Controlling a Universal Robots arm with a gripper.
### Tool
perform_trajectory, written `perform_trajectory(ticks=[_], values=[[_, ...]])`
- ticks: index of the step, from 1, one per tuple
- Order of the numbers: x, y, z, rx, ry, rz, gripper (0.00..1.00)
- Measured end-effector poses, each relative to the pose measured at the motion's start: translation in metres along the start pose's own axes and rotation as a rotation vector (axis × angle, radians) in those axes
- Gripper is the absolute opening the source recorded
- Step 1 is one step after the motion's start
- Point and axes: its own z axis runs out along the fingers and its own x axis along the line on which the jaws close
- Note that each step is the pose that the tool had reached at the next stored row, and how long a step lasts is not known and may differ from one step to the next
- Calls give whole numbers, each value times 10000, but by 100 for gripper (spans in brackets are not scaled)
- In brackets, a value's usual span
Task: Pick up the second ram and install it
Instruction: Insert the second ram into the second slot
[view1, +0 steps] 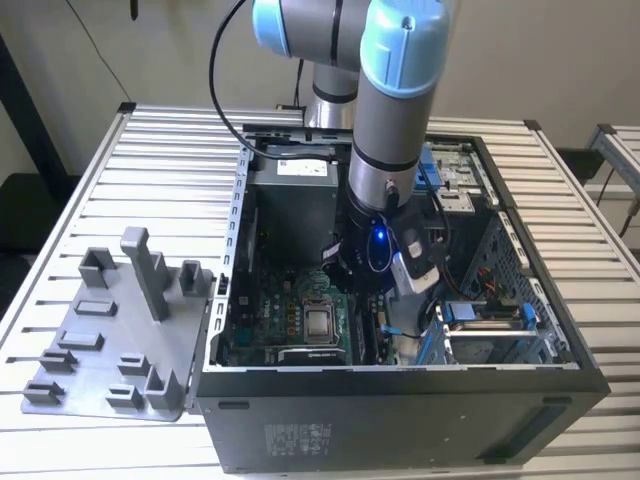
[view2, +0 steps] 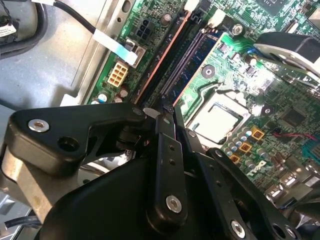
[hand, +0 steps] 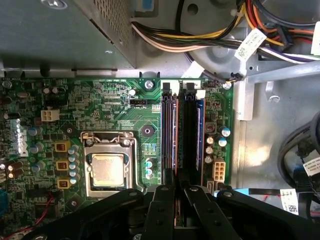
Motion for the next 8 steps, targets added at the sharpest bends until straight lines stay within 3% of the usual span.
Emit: perform_trajectory(ticks=[8], values=[[1,2,26,-1,-1,-38,14]])
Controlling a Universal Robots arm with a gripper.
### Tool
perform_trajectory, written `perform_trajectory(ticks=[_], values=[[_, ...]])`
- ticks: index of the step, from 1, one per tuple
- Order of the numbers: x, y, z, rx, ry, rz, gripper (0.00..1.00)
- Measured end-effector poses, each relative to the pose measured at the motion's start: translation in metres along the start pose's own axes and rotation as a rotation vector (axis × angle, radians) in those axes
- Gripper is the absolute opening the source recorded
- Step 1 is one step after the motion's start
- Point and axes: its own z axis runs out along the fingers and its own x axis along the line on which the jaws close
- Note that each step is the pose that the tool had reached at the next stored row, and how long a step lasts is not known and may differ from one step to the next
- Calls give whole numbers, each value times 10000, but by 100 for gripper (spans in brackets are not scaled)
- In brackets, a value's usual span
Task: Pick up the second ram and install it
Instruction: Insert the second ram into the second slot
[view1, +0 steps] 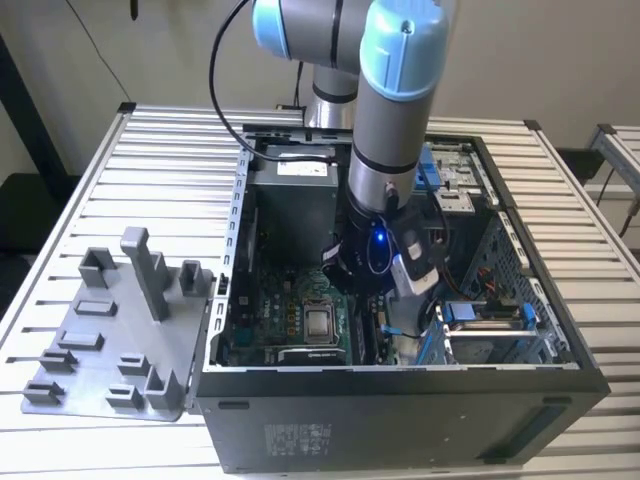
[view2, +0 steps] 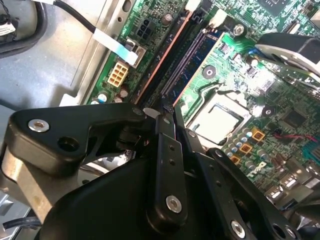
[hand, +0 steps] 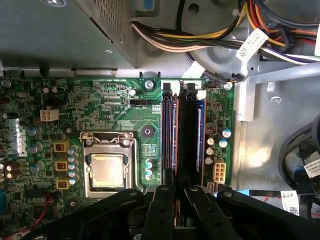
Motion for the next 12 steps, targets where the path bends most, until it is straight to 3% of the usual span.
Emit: perform_trajectory(ticks=[12], values=[[0,1,34,1,1,0,14]])
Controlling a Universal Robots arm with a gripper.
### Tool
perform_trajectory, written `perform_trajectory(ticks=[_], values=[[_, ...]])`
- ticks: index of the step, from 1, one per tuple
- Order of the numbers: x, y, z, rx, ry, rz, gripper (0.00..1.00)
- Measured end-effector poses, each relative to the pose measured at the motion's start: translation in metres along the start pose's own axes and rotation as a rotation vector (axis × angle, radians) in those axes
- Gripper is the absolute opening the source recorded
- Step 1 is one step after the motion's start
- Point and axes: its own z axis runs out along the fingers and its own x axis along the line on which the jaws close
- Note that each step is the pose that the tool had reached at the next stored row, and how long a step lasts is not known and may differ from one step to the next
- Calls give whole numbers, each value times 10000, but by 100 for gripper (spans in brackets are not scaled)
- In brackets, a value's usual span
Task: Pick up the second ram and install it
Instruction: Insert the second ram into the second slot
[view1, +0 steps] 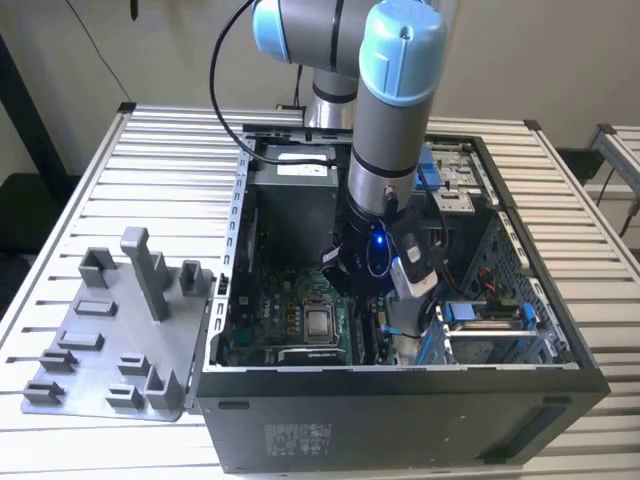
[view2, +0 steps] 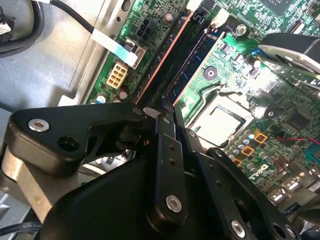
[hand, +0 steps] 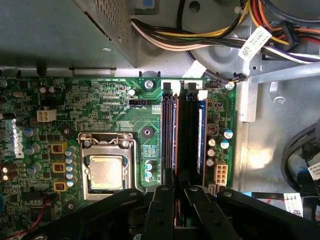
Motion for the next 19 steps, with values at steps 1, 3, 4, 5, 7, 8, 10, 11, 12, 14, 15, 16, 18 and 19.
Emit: perform_trajectory(ticks=[1,3,4,5,7,8,10,11,12,14,15,16,18,19], values=[[0,0,0,0,0,0,14],[0,-1,0,4,1,0,14],[0,-1,0,3,0,0,16],[0,0,0,1,1,0,16],[0,0,1,0,0,1,28],[0,0,1,-1,0,1,28],[0,0,-2,1,0,0,28],[0,-1,-22,-2,0,1,28],[-1,-2,-65,-2,0,1,28],[-2,-5,-155,-2,-1,2,28],[-2,-7,-199,0,0,1,28],[-3,-8,-245,-2,0,3,28],[-4,-11,-335,0,0,2,28],[-5,-13,-383,0,0,2,28]])
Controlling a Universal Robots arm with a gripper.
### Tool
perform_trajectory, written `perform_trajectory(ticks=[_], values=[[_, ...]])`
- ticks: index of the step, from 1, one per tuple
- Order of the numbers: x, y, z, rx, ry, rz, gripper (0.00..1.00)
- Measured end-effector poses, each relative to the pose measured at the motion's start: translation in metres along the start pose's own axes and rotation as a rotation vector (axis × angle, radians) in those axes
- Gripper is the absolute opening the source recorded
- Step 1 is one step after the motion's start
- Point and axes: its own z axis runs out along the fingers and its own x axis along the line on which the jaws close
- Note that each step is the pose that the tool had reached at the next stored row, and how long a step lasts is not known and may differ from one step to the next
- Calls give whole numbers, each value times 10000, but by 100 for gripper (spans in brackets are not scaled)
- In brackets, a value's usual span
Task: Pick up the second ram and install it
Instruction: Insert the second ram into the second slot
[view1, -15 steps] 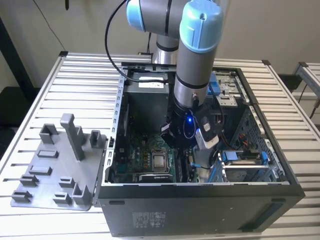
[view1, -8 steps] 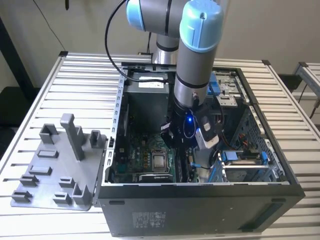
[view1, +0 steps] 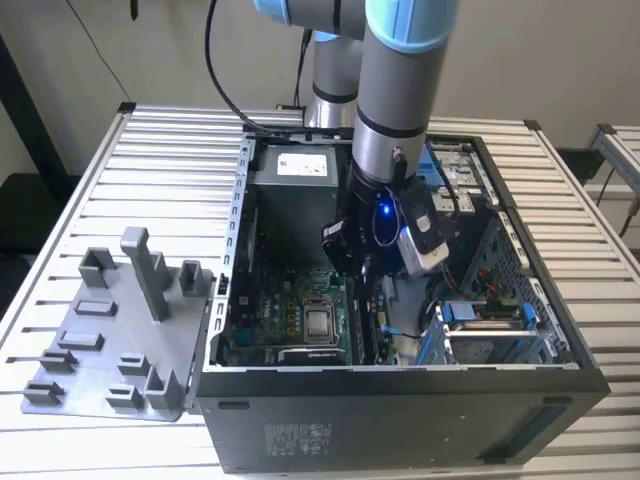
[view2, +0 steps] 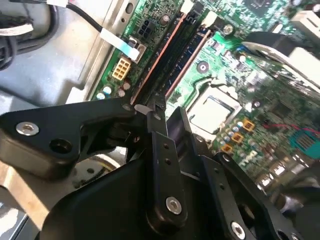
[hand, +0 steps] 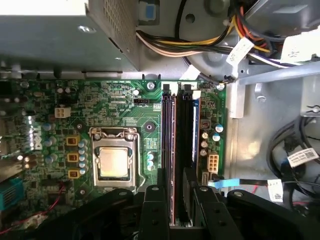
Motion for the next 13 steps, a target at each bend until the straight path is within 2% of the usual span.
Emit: perform_trajectory(ticks=[3,7,8,9,10,13], values=[[-1,-4,-107,0,0,0,28],[-1,-4,-114,-3,-1,0,28],[-1,-4,-114,-3,-1,1,20],[-1,-4,-115,-2,-1,0,20],[-1,-4,-115,-1,0,0,13],[-1,-4,-116,-2,0,1,11]])
